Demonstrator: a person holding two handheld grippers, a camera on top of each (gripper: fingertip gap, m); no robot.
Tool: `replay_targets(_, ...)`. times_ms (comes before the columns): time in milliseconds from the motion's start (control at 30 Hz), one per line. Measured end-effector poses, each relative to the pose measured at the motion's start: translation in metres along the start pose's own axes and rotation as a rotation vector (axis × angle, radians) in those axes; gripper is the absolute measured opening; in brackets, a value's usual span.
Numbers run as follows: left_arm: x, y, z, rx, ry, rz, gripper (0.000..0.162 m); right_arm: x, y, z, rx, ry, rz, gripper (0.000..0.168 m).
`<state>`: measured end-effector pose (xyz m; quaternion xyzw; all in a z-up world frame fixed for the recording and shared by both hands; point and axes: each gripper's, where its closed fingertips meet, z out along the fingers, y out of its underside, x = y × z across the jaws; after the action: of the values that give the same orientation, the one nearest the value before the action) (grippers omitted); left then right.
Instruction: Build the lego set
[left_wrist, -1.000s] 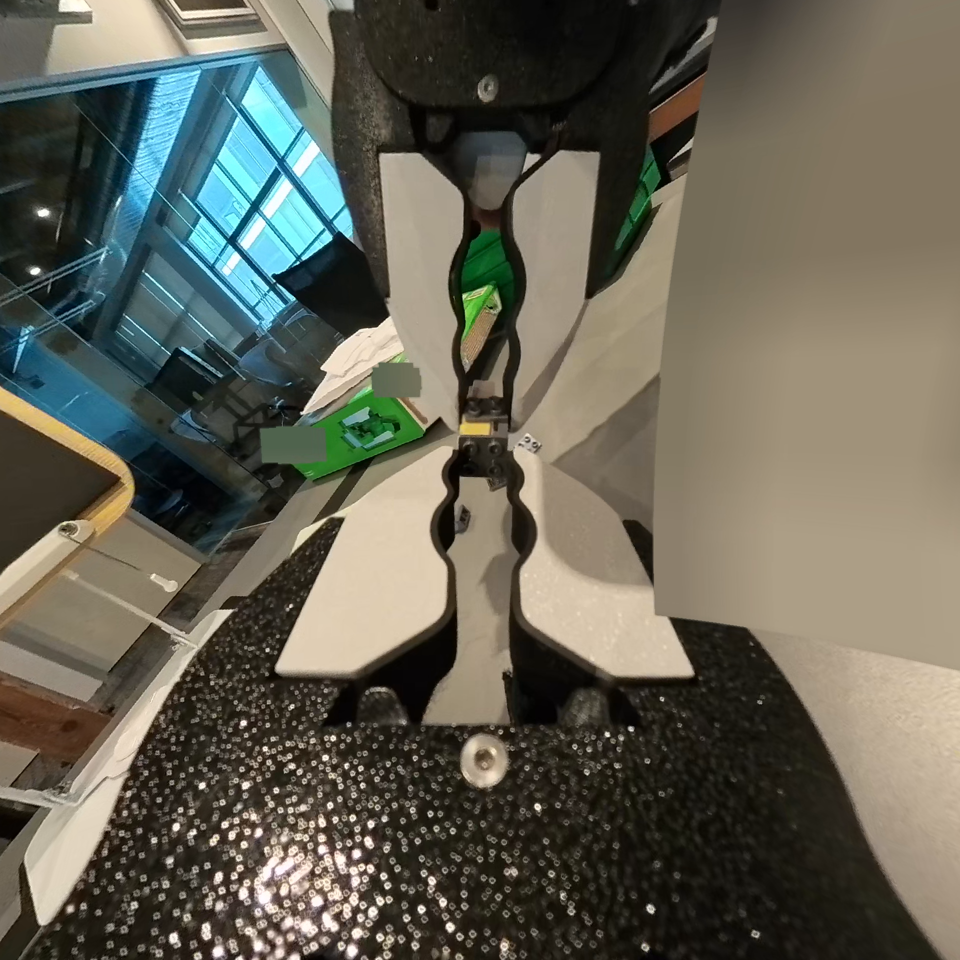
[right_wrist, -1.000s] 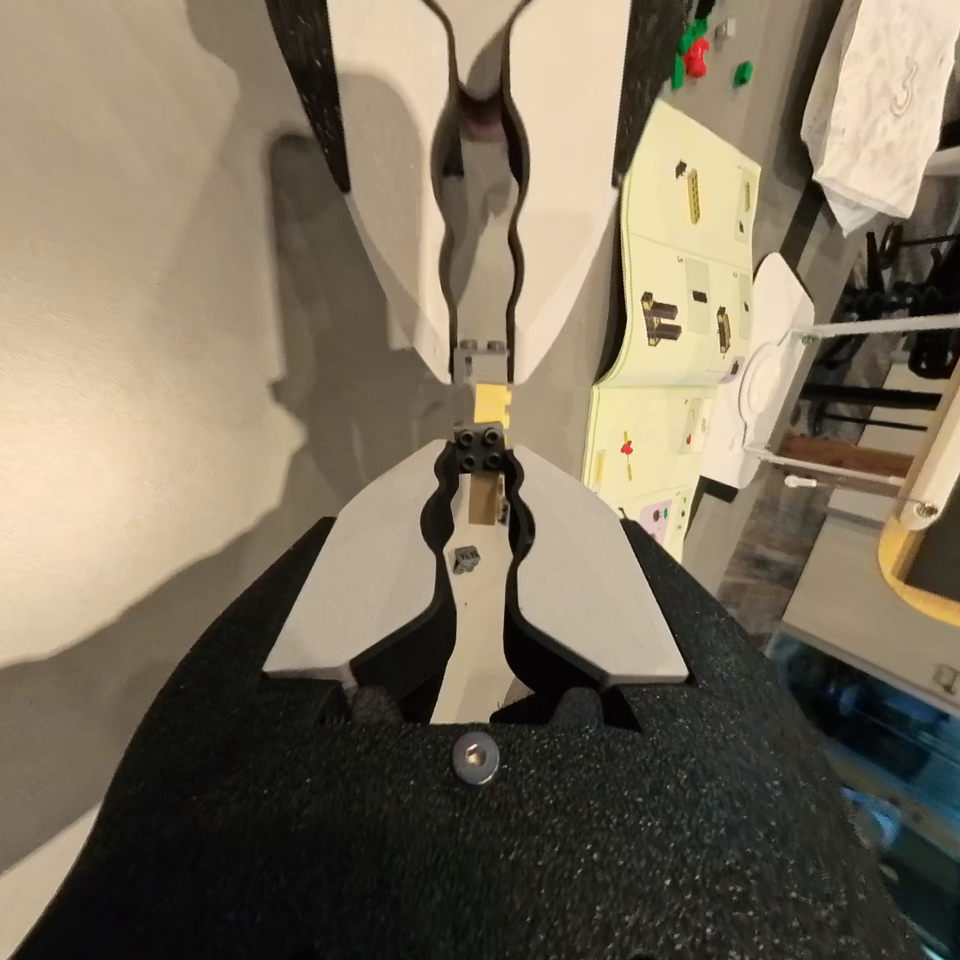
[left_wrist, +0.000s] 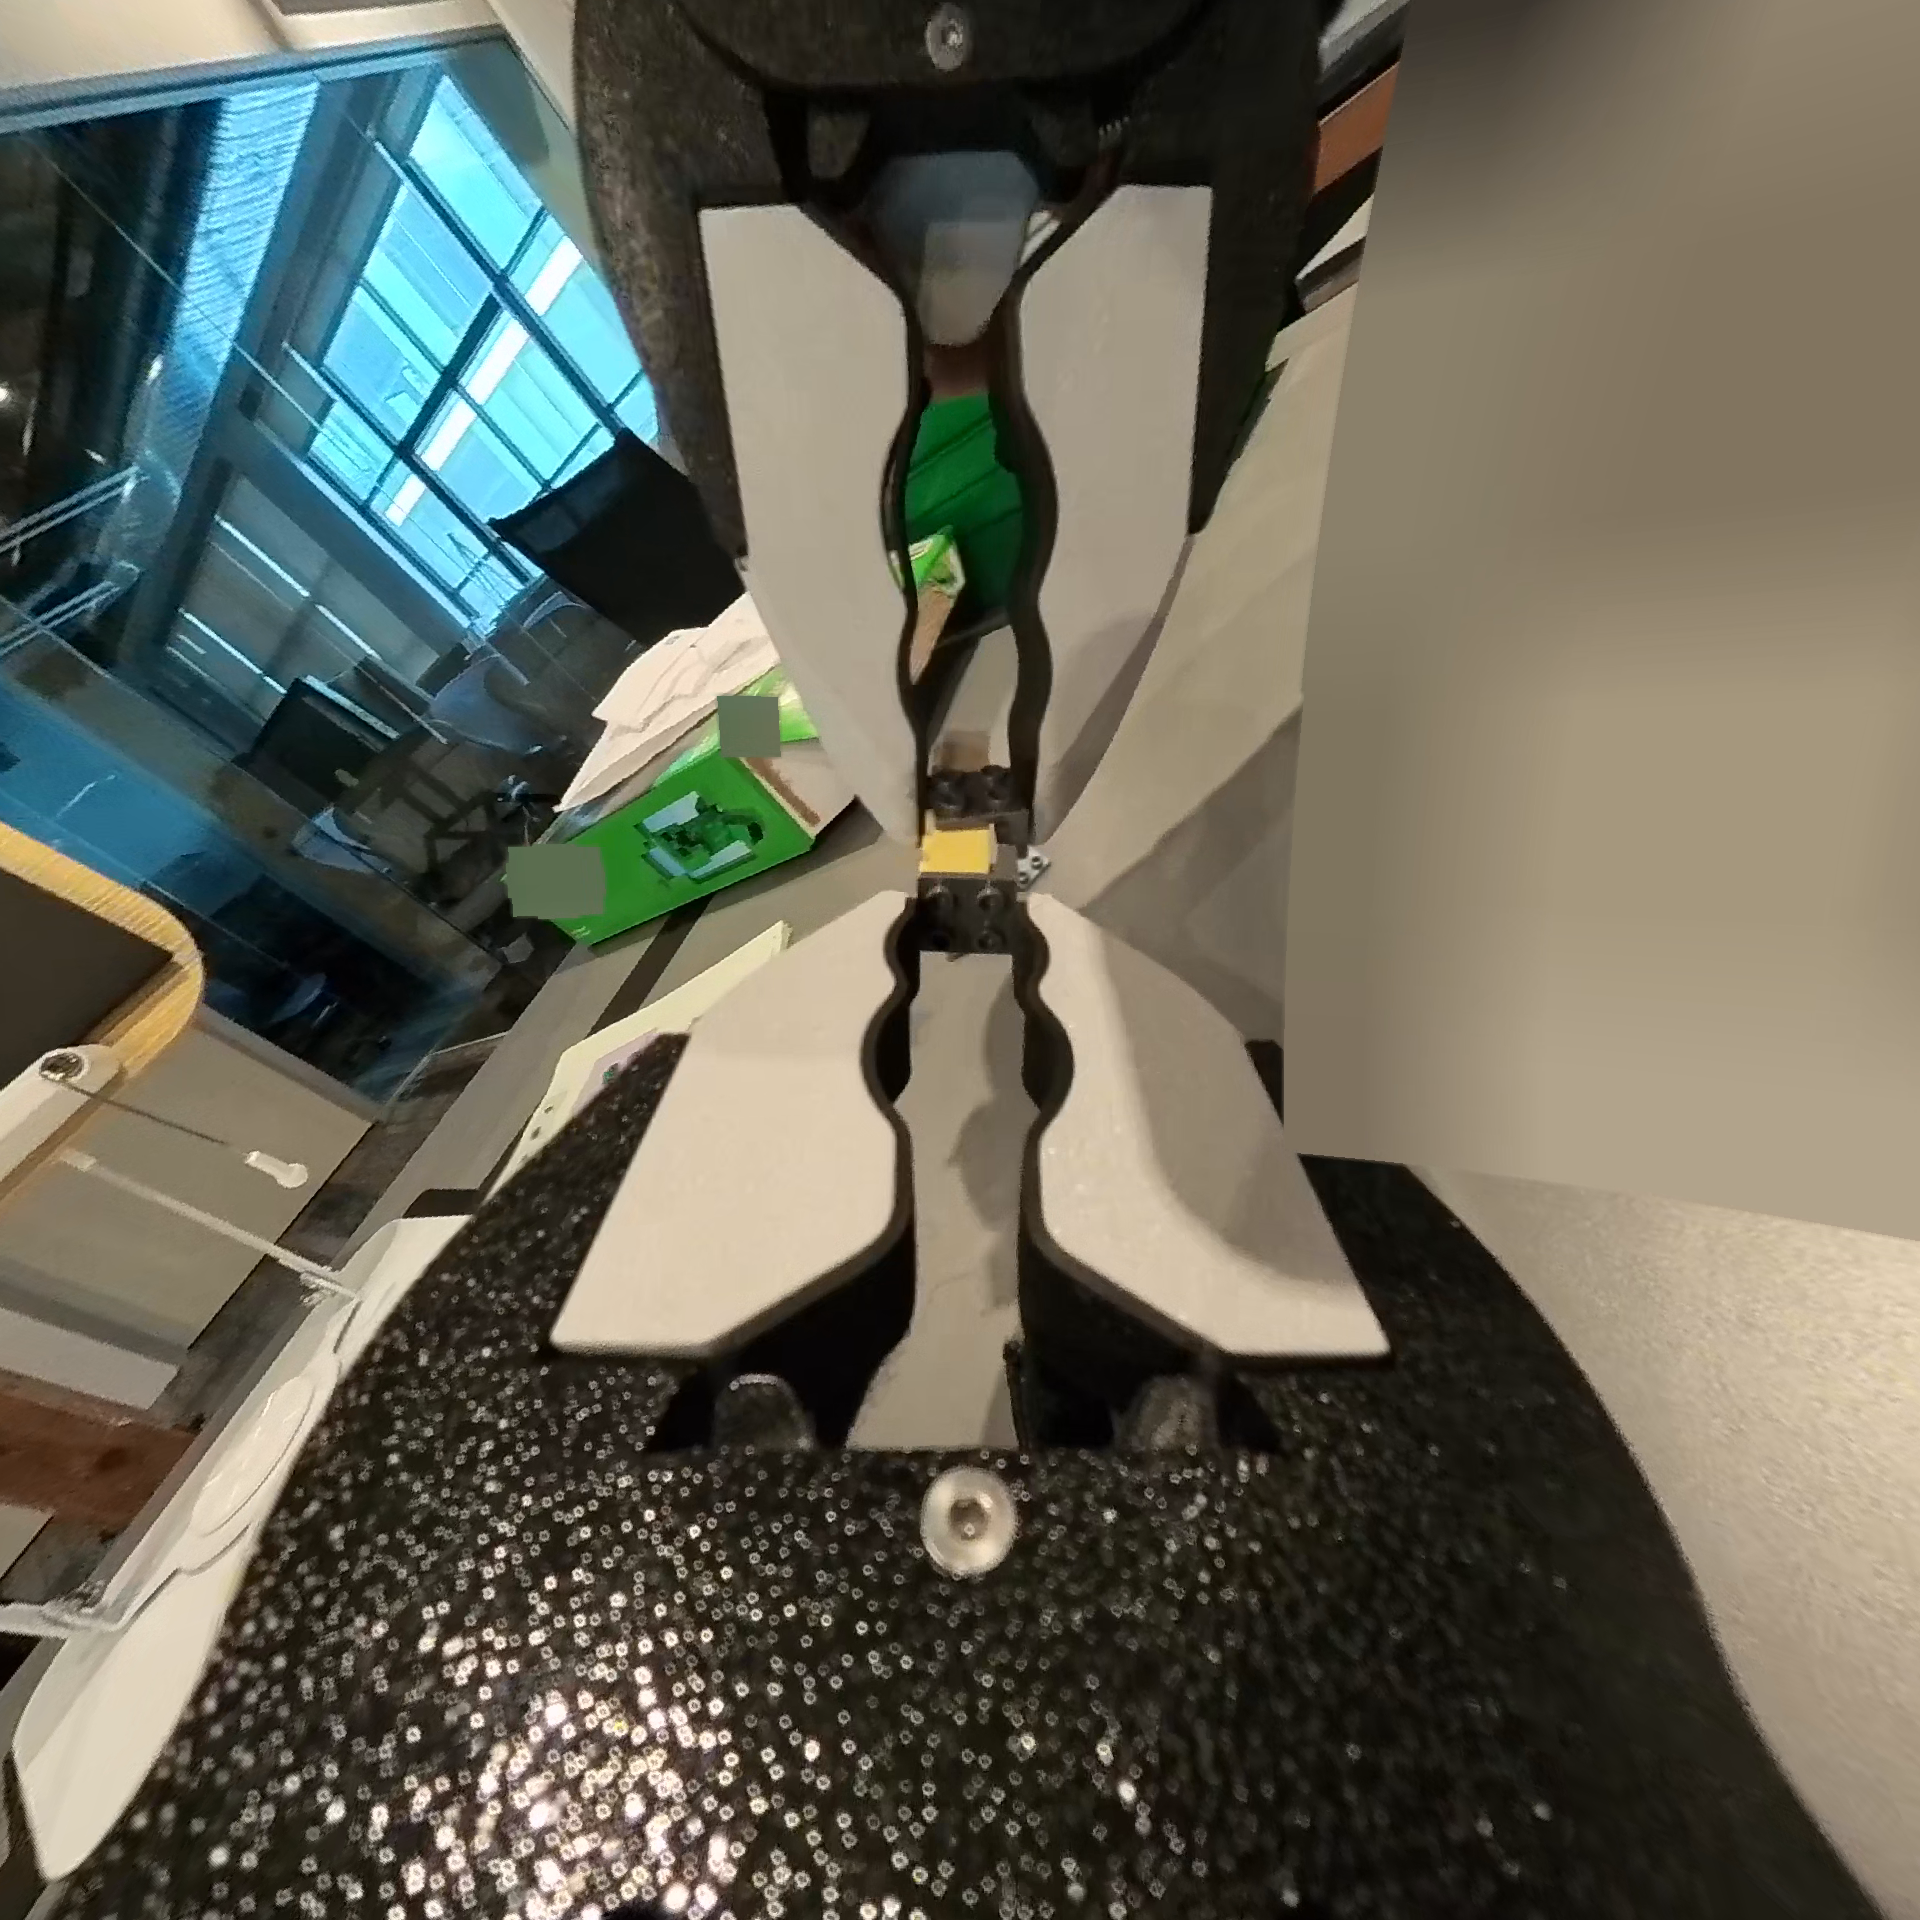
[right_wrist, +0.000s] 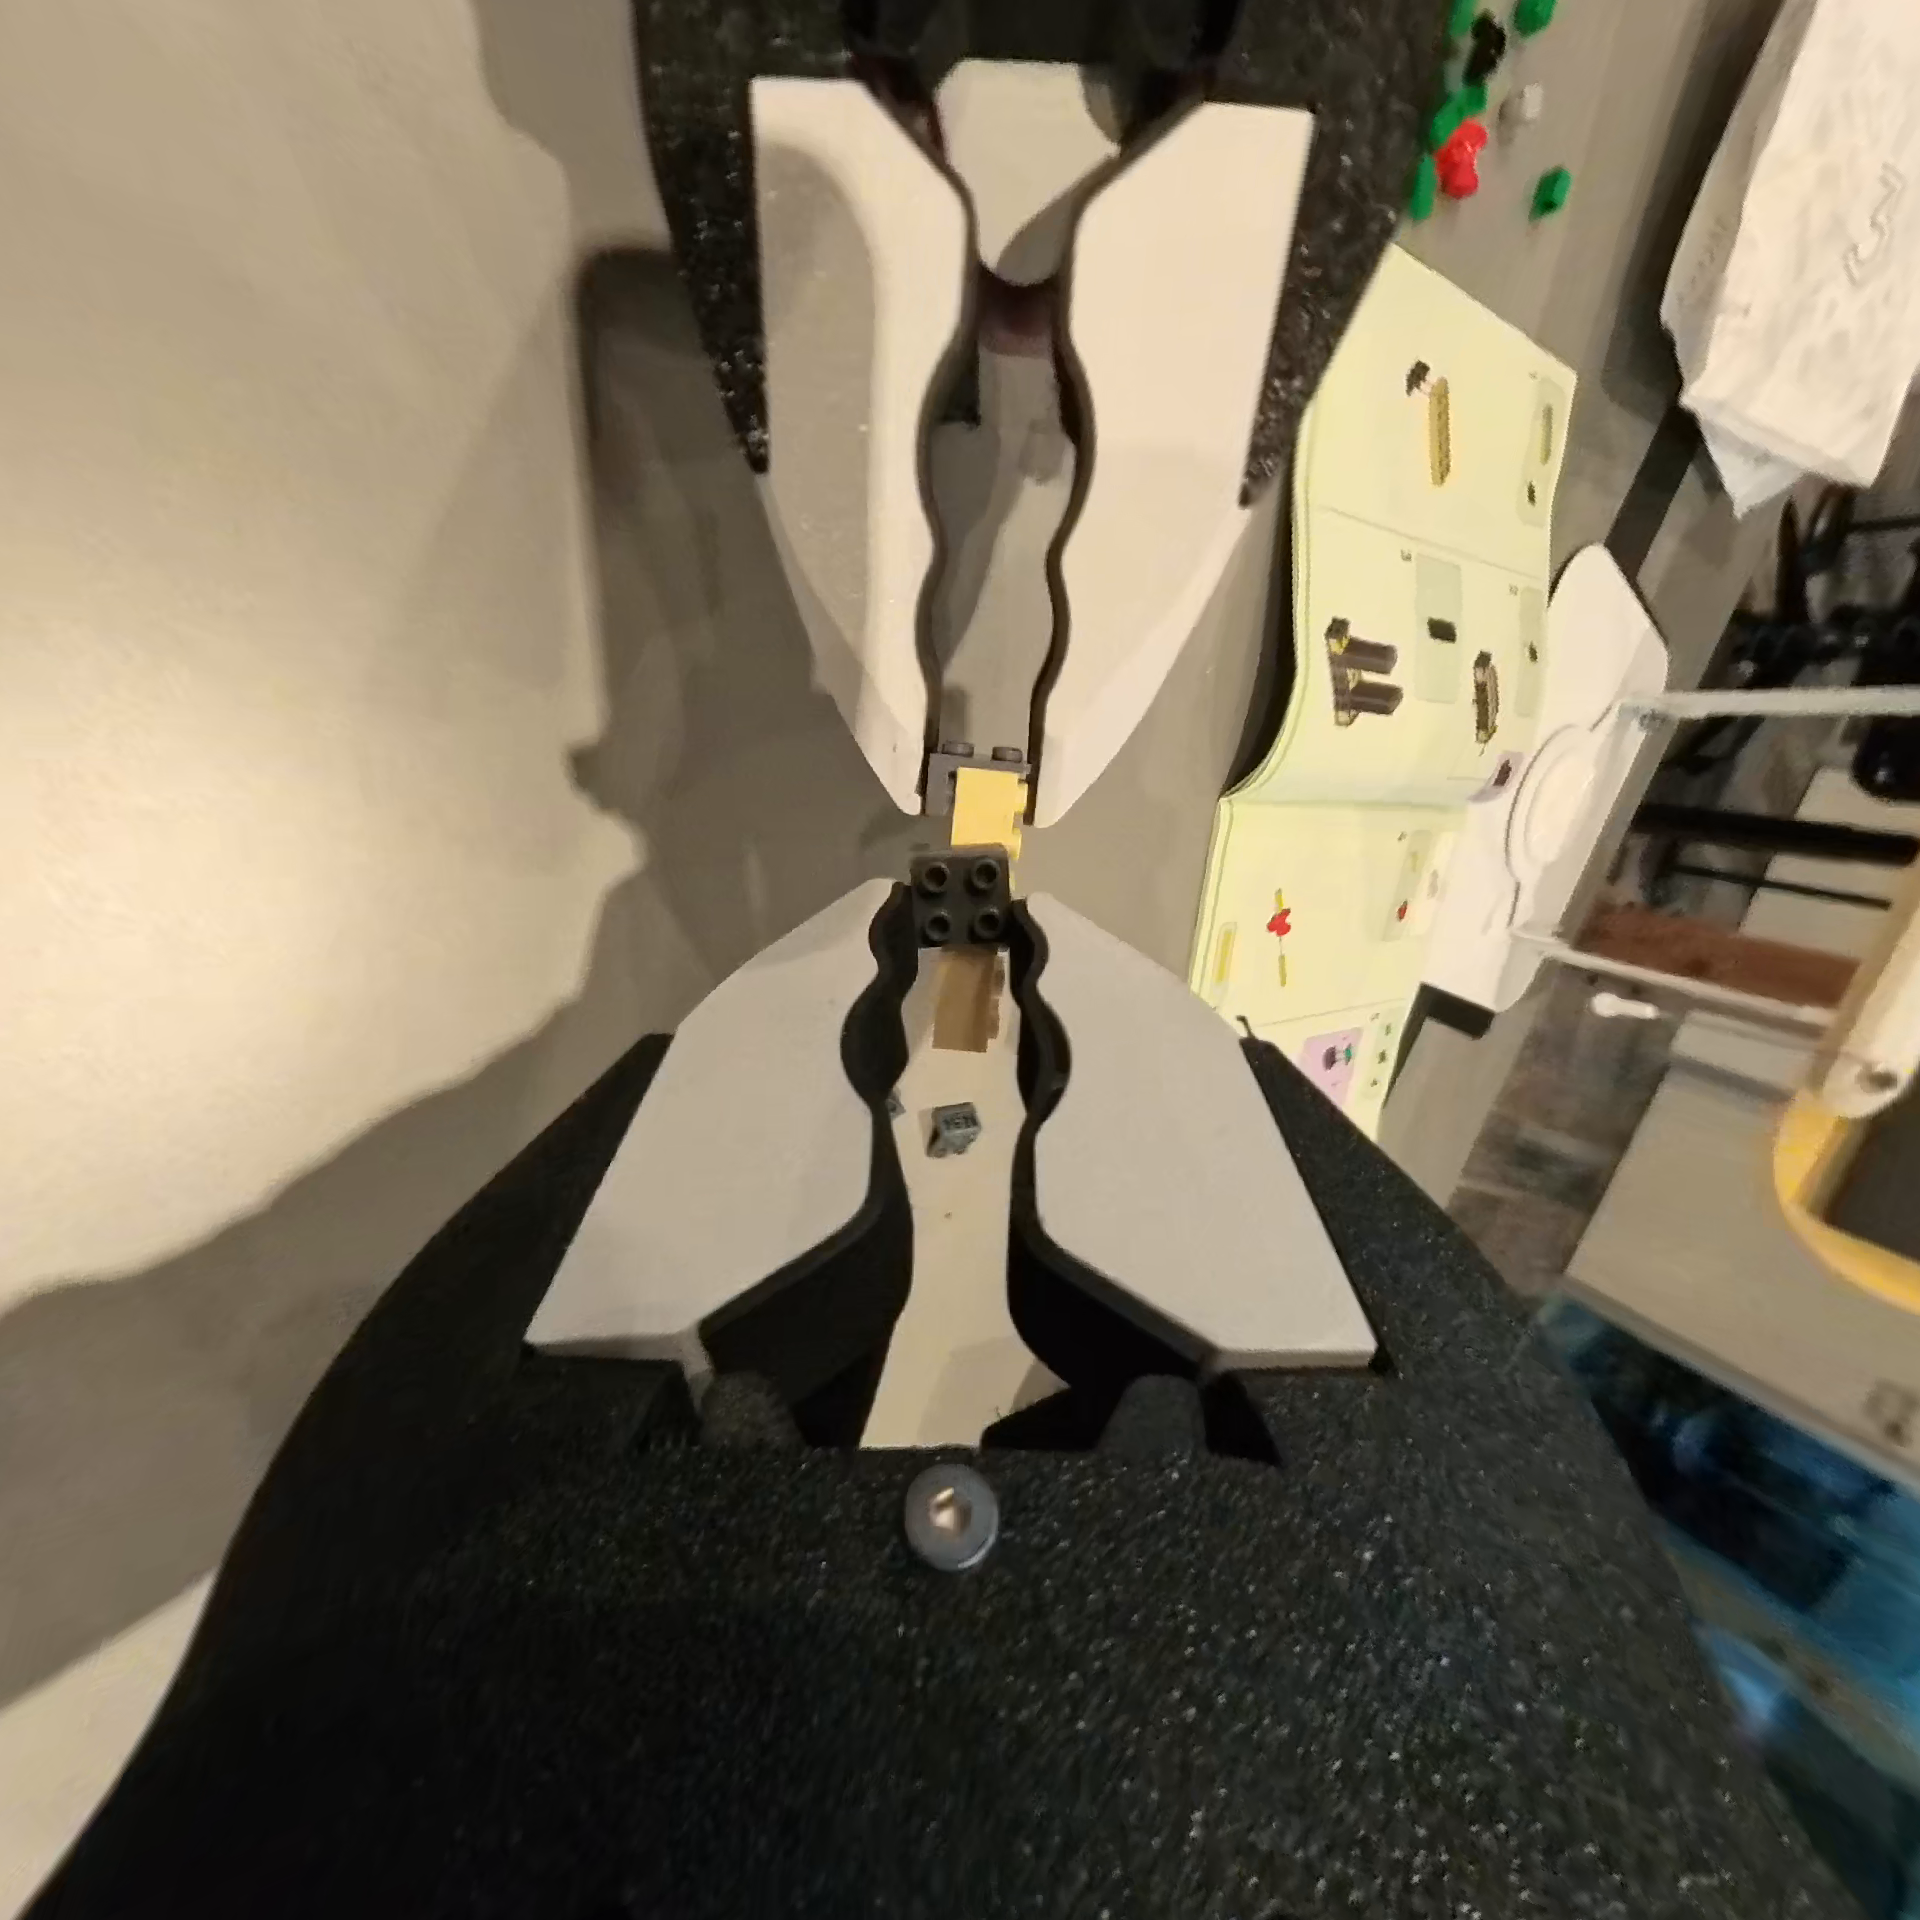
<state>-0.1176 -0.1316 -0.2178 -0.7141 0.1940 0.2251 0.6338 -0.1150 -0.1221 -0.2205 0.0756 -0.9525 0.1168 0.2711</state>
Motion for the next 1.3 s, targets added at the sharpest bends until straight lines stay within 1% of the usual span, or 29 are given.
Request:
replay_targets(167,0.003,0.002,0.001,-0.013,0.015,0.003,0.016,-0.005,0.002,0.001,-0.027,-0.006,-0.058,0.017)
replay_targets(333,0.005,0.001,0.001,-0.007,0.027,-0.023,0.016,-0.009,0.003,0.001,-0.03,-0.022,-0.07,0.017)
replay_targets(400,0.007,0.001,0.002,-0.007,0.047,-0.031,0.016,-0.011,0.003,0.002,-0.04,-0.022,-0.117,0.017)
replay_targets(533,0.012,0.002,0.002,-0.011,0.07,0.029,0.016,-0.014,0.003,0.002,-0.073,-0.022,-0.23,0.017)
replay_targets(667,0.018,0.0,0.002,0.009,0.092,0.061,0.016,-0.015,0.002,0.001,-0.096,-0.018,-0.3,0.017)
replay_targets(800,0.023,0.0,0.003,0.015,0.116,0.06,0.016,-0.018,0.003,0.002,-0.095,-0.03,-0.278,0.017)
replay_targets(1133,0.014,-0.003,0.001,0.008,0.08,0.027,0.015,-0.01,0.001,-0.001,-0.091,-0.015,-0.234,0.017)
replay_targets(1200,0.012,-0.003,0.001,0.017,0.075,-0.009,0.015,-0.007,0.001,-0.001,-0.114,0.023,-0.304,0.017)
replay_targets(1300,0.014,-0.002,0.002,0.008,0.082,-0.001,0.015,-0.009,0.003,0.0,-0.156,0.041,-0.398,0.017)
